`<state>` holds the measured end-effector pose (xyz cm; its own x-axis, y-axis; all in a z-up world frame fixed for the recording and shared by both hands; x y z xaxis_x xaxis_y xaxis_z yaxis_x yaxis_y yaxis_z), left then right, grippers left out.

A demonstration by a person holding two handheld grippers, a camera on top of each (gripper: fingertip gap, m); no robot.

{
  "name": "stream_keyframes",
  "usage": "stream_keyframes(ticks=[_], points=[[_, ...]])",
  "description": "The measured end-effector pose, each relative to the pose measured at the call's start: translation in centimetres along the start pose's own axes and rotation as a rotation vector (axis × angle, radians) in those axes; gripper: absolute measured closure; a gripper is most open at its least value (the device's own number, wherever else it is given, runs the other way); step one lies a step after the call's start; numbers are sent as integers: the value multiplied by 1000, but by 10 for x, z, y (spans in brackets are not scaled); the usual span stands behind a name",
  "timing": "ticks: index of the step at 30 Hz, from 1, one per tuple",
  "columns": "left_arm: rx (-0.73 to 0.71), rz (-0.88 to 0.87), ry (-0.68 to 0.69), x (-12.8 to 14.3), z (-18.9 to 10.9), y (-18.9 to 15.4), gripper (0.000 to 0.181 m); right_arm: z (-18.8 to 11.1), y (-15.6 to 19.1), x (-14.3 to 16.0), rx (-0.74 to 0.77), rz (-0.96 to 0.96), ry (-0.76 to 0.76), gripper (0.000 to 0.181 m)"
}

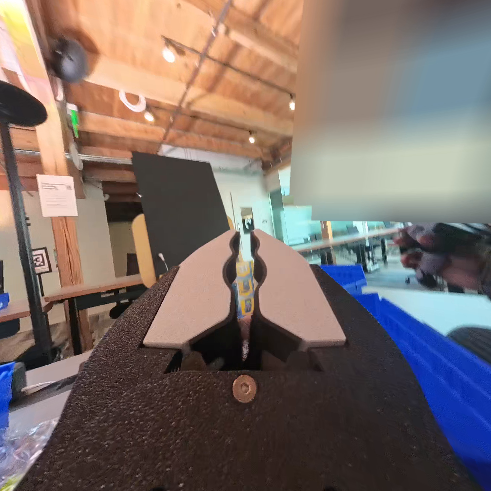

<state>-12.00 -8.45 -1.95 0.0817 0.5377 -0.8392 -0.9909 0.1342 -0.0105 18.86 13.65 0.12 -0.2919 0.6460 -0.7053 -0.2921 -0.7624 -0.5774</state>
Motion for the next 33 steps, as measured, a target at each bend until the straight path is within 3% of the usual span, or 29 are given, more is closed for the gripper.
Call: stream_keyframes(ticks=[3,4,6,7,9,11,12,13,15,16,18,19,20,22,23,24,25,26,27,28,31,33], points=[[75,-107,-54,-6,-3,5,170,-23,-6,-2,143,39,-40,180],[128,-143,-56,-6,-2,5,145,-28,-8,-2,166,58,-47,161],[166,-199,-72,-7,2,5,57,-33,-12,0,226,100,-69,85],[163,-215,-35,-6,4,5,42,-34,-14,1,246,117,-67,56],[168,-169,60,-2,7,4,35,-37,-17,4,278,112,-32,40],[155,-69,176,4,9,1,44,-39,-19,4,288,63,12,42],[148,-14,231,7,9,0,57,-40,-19,5,279,51,37,47],[165,41,286,10,9,-2,81,-40,-18,7,255,48,62,65],[192,157,368,13,6,-8,147,-43,-13,8,126,72,127,168],[188,182,367,12,6,-11,156,-43,-12,10,93,96,151,181],[227,141,390,13,7,-16,159,-41,-11,14,61,123,179,173],[272,72,430,16,7,-18,151,-40,-9,15,40,130,182,162],[309,-12,483,21,7,-21,128,-38,-6,17,17,142,190,146],[347,-154,610,33,10,-27,74,-31,-2,21,-17,172,229,92],[372,-187,679,39,9,-31,67,-28,1,23,-57,180,262,83],[398,-198,737,45,9,-35,68,-26,4,24,-115,181,289,86],[411,-188,776,50,9,-39,71,-24,8,24,-192,182,305,108],[416,-169,798,55,10,-41,81,-22,13,22,-294,184,308,154],[425,-153,820,59,10,-44,105,-19,15,21,-378,194,299,181],[440,-142,851,64,11,-47,117,-14,16,20,-430,217,293,181],[414,-94,999,84,15,-55,112,7,14,23,-569,207,333,168],[403,-79,1072,99,16,-62,109,23,19,25,-783,163,341,168]])
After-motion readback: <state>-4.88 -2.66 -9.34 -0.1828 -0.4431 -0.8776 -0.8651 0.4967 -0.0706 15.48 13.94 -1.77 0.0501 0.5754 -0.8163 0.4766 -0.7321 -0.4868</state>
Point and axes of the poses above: each gripper's, where its closed fingertips meet, z out along the fingers, x out of its underside, y = z × x across the jaws, the point moved 9 cm from there along -z, back along the fingers, and after that the axes turned 10 degrees about -z, right-handed, at the moved point
